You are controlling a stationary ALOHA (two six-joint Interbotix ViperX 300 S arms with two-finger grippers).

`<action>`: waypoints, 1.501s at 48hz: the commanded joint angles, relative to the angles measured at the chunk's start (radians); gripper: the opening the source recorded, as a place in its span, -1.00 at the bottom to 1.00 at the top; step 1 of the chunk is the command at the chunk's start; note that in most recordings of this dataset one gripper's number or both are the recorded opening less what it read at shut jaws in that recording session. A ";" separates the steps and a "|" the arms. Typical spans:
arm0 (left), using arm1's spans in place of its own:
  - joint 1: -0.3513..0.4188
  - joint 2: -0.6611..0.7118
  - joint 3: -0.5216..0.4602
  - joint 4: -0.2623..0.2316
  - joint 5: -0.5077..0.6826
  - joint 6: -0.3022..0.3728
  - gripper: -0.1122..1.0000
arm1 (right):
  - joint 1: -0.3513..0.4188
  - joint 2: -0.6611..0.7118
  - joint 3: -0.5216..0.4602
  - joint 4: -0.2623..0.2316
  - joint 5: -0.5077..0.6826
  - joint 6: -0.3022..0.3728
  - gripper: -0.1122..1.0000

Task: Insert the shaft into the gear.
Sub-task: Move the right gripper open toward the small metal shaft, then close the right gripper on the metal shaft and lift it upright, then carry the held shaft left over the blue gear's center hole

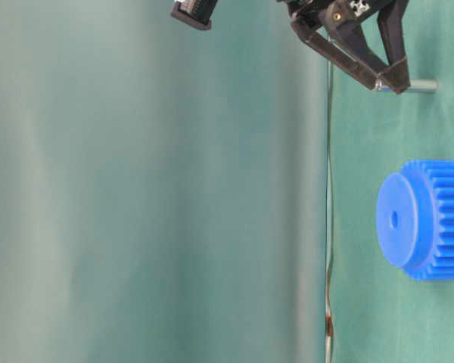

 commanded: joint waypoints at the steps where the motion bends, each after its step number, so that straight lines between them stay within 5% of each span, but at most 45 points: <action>1: 0.002 0.003 -0.025 0.003 -0.005 0.002 -0.79 | 0.000 -0.009 -0.015 0.003 -0.008 0.002 0.55; 8: 0.002 0.003 -0.025 0.003 -0.005 0.002 -0.79 | 0.000 -0.011 -0.015 0.002 0.003 0.002 0.26; 18: 0.002 0.003 -0.026 0.003 -0.005 0.002 -0.79 | 0.008 -0.009 -0.014 -0.002 0.006 -0.002 -0.49; 38: 0.002 0.003 -0.026 0.003 -0.005 0.000 -0.79 | 0.009 -0.035 -0.021 -0.002 0.014 0.002 -0.49; 57: 0.002 0.003 -0.028 0.003 -0.005 0.000 -0.79 | 0.008 -0.236 -0.060 -0.003 0.232 -0.031 -0.49; 72: 0.002 0.003 -0.031 0.002 -0.005 0.000 -0.79 | 0.012 -0.242 -0.084 -0.003 0.256 -0.031 -0.49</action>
